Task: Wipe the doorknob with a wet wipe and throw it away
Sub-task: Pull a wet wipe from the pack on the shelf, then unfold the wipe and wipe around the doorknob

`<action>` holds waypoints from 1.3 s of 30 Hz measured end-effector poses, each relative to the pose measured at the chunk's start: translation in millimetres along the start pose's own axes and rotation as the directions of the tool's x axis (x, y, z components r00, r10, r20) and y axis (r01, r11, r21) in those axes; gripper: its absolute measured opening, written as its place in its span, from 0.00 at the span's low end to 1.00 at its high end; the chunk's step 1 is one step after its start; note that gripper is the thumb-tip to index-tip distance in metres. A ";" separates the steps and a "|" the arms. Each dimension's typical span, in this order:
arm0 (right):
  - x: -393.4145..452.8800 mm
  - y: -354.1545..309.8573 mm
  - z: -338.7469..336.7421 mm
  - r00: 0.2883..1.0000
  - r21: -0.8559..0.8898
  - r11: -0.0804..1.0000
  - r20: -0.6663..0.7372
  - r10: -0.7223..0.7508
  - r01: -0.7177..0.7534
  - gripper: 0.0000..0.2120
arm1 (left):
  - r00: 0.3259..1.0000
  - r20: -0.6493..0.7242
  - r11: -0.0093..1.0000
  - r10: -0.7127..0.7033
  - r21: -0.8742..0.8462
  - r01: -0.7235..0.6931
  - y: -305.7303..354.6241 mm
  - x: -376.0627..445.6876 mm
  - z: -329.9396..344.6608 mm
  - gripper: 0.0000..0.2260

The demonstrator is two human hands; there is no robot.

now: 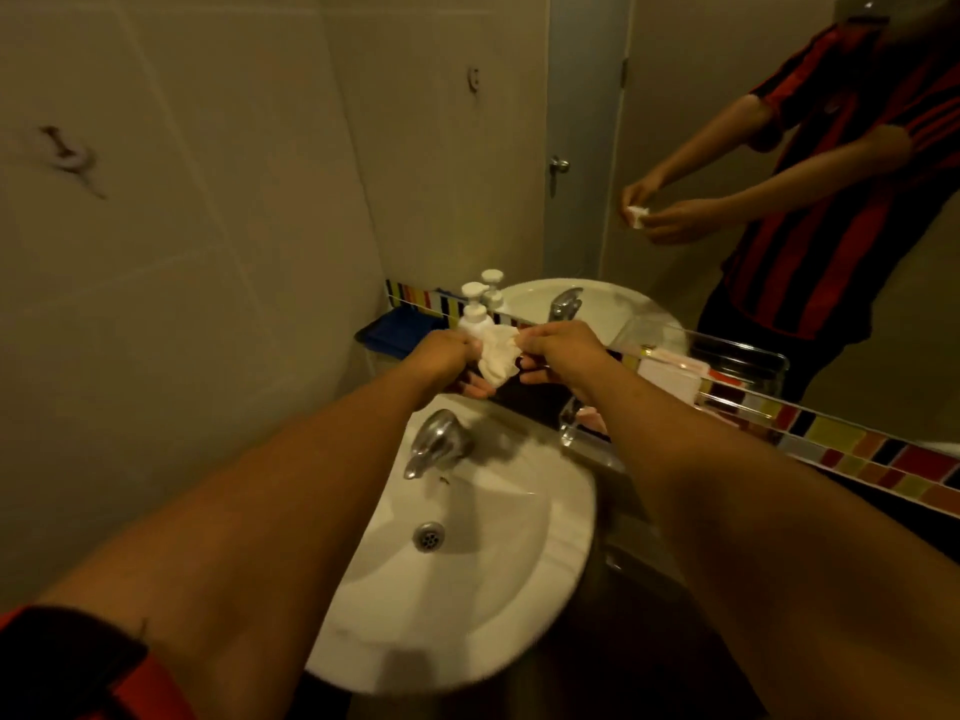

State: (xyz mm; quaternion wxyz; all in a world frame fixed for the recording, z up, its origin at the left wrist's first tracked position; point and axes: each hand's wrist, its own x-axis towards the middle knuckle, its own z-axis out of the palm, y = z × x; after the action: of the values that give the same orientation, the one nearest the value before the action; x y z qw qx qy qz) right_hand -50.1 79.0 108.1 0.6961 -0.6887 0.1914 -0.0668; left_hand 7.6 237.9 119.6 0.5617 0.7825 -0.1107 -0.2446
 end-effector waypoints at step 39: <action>-207.9 -41.2 457.4 0.911 -0.045 0.991 0.402 -0.094 0.122 0.11 | 0.854 -0.519 0.990 -0.022 -0.128 -0.052 -179.1 -327.0 -359.5 0.15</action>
State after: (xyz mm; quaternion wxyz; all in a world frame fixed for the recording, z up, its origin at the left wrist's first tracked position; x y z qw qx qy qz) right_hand -69.9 578.3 174.9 0.6916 -0.7210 0.0093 0.0430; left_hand -108.0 742.7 126.6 0.6252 0.7780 0.0558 -0.0270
